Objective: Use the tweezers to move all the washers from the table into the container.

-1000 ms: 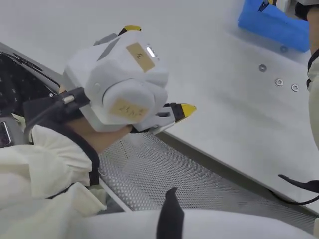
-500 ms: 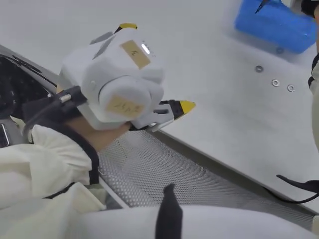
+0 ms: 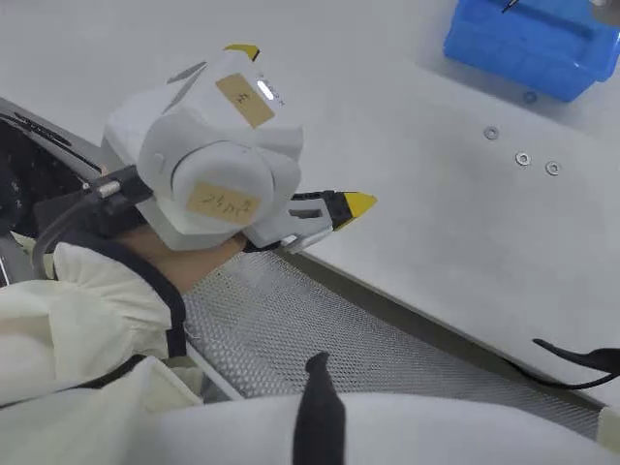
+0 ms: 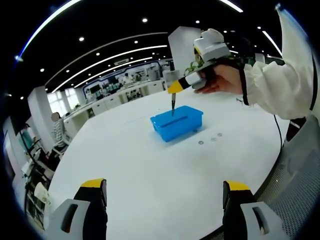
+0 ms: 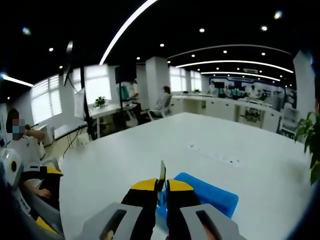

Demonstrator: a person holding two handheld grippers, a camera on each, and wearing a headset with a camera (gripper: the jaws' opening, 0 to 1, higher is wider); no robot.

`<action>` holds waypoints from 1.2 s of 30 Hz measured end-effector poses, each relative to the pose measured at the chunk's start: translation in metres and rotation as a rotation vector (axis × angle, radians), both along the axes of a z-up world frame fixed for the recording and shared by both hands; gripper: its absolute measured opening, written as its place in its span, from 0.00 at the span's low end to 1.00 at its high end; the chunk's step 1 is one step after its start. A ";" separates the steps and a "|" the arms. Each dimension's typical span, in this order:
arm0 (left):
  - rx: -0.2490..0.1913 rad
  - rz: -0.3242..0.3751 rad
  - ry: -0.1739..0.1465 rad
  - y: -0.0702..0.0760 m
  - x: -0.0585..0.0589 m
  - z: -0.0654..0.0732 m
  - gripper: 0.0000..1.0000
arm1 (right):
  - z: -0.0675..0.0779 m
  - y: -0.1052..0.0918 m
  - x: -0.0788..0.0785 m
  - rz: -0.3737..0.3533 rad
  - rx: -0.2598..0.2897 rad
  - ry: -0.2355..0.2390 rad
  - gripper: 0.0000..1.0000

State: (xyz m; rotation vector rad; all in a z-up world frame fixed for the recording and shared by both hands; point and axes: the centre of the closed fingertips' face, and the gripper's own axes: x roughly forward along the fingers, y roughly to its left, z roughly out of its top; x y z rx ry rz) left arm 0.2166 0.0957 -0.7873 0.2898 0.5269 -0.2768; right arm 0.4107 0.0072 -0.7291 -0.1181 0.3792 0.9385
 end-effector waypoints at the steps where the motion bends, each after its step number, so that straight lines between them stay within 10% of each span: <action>1: 0.001 0.002 0.002 0.000 0.000 0.000 0.99 | 0.000 -0.001 -0.001 -0.001 0.001 0.000 0.02; 11: -0.013 -0.005 -0.034 -0.001 0.001 0.007 0.99 | -0.018 -0.014 -0.028 -0.023 0.038 0.084 0.03; 36: 0.014 -0.003 -0.003 0.002 0.001 -0.002 0.98 | -0.071 -0.035 -0.046 -0.035 -0.124 0.108 0.03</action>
